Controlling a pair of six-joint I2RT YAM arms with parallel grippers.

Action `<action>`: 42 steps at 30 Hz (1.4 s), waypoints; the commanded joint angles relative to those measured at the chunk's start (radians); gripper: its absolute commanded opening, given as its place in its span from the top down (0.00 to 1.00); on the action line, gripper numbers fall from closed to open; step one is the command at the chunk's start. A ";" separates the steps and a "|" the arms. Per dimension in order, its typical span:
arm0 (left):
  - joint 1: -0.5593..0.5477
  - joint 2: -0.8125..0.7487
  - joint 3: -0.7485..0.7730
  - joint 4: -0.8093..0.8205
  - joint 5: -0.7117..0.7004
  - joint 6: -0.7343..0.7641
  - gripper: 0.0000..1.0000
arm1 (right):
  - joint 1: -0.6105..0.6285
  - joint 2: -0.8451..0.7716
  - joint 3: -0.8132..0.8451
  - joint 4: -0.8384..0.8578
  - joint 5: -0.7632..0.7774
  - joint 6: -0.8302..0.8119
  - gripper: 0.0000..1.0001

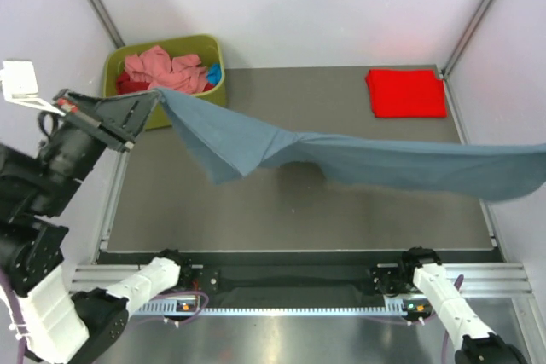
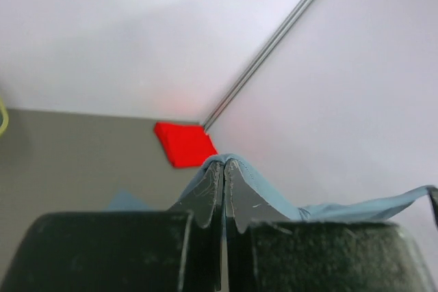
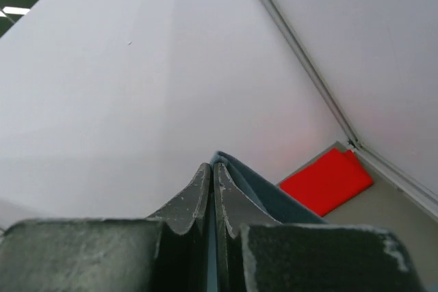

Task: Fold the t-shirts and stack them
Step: Flatten the tshirt out

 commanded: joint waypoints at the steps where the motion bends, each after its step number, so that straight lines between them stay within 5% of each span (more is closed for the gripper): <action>1: 0.005 0.063 -0.001 0.034 -0.021 -0.018 1.00 | -0.014 0.102 -0.057 0.031 -0.008 -0.043 1.00; 13: 0.005 0.394 -0.003 0.335 -0.474 0.249 1.00 | -0.014 0.388 -0.267 0.470 -0.127 -0.057 1.00; 22: 0.007 0.620 0.266 0.462 -0.480 0.312 1.00 | -0.025 0.607 -0.143 0.570 -0.141 -0.096 1.00; 29: 0.007 0.493 0.218 0.507 -0.397 0.266 1.00 | -0.051 0.553 -0.107 0.512 -0.149 -0.120 1.00; 35: 0.005 0.264 0.054 0.567 -0.336 0.182 1.00 | -0.049 0.359 -0.172 0.432 -0.150 -0.142 1.00; 42: 0.005 0.091 0.042 0.516 -0.241 0.110 1.00 | -0.051 0.125 -0.149 0.287 -0.063 -0.151 1.00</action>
